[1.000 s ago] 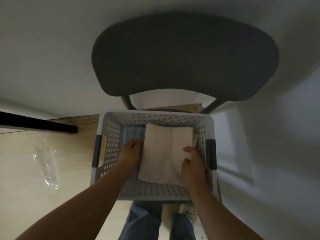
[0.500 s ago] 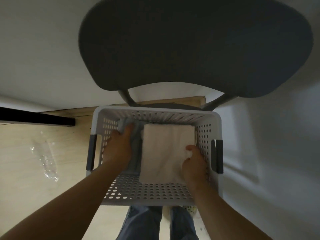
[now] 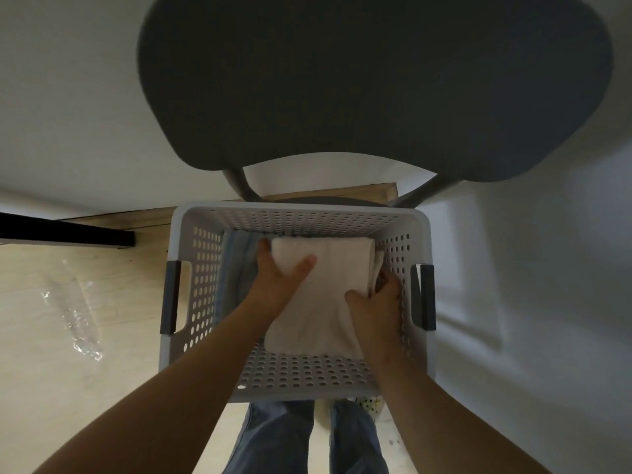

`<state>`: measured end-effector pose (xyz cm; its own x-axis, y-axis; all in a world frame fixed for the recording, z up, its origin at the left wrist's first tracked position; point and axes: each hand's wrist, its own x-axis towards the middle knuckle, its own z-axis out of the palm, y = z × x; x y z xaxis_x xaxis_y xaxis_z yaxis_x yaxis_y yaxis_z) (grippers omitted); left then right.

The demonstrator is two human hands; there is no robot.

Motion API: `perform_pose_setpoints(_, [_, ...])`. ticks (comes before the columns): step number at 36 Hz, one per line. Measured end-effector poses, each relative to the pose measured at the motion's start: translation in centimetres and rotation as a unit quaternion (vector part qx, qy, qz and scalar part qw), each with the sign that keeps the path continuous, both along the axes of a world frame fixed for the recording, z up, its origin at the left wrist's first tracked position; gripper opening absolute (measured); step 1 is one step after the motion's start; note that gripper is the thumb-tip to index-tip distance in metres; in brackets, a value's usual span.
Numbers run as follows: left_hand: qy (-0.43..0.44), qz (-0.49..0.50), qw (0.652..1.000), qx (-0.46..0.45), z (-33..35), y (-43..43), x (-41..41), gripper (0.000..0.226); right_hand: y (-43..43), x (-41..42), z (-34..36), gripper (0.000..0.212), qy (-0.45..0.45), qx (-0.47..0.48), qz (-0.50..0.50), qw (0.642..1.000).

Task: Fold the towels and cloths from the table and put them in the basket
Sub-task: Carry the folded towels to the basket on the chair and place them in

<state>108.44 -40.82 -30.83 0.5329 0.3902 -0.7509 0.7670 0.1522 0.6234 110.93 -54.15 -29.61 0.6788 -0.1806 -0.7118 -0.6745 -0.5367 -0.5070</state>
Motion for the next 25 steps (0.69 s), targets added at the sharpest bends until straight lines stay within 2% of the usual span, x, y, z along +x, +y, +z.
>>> perform_pose_setpoints(2, [-0.023, -0.008, 0.999, 0.021, -0.1, 0.1, -0.6, 0.082, -0.2, 0.0, 0.3, 0.052, -0.008, 0.017, 0.015, 1.0])
perform_pose_setpoints(6, [-0.08, 0.002, 0.996, 0.038, 0.2, 0.3, -1.5, 0.06, -0.7, 0.0, 0.8, 0.04, -0.011, 0.069, 0.021, 0.997])
perform_pose_setpoints(9, [-0.085, -0.018, 0.995, 0.048, -0.2, 0.3, -1.6, 0.053, -0.3, 0.2, 0.3, 0.052, -0.021, 0.008, 0.008, 1.0])
perform_pose_setpoints(11, [-0.049, -0.088, 0.987, 0.123, -1.0, 0.4, -1.5, 0.063, 0.2, 0.2, -0.1, 0.06, -0.035, -0.063, 0.037, 0.997])
perform_pose_setpoints(13, [0.032, -0.215, 0.941, 0.259, -1.3, 0.4, -1.4, 0.075, 0.8, 0.1, -0.1, 0.065, -0.059, -0.131, 0.104, 0.984])
perform_pose_setpoints(14, [0.044, -0.261, 0.913, 0.312, -1.1, 0.3, -1.3, 0.075, 1.0, 0.0, 0.0, 0.067, -0.073, -0.156, 0.151, 0.973])
perform_pose_setpoints(15, [0.026, -0.301, 0.886, 0.351, -0.6, 0.3, -1.3, 0.073, 1.3, -0.1, 0.1, 0.069, -0.086, -0.171, 0.201, 0.961])
perform_pose_setpoints(17, [-0.063, -0.369, 0.833, 0.409, -0.7, -0.1, -1.3, 0.065, 1.9, -0.1, 0.1, 0.071, -0.09, -0.171, 0.301, 0.934])
perform_pose_setpoints(18, [-0.097, -0.411, 0.801, 0.424, -1.2, -0.3, -1.4, 0.059, 2.0, -0.1, -0.1, 0.071, -0.081, -0.167, 0.349, 0.919])
perform_pose_setpoints(20, [-0.076, -0.504, 0.748, 0.425, -1.9, -0.2, -1.5, 0.054, 2.3, 0.1, -0.7, 0.07, -0.053, -0.162, 0.425, 0.889])
perform_pose_setpoints(22, [-0.003, -0.548, 0.733, 0.403, -3.3, 0.5, -2.1, 0.064, 2.2, 0.4, -1.6, 0.071, -0.013, -0.149, 0.464, 0.873])
perform_pose_setpoints(25, [0.011, -0.575, 0.703, 0.418, -4.7, 1.4, -2.7, 0.083, 1.7, 0.8, -3.3, 0.08, 0.063, -0.123, 0.475, 0.869])
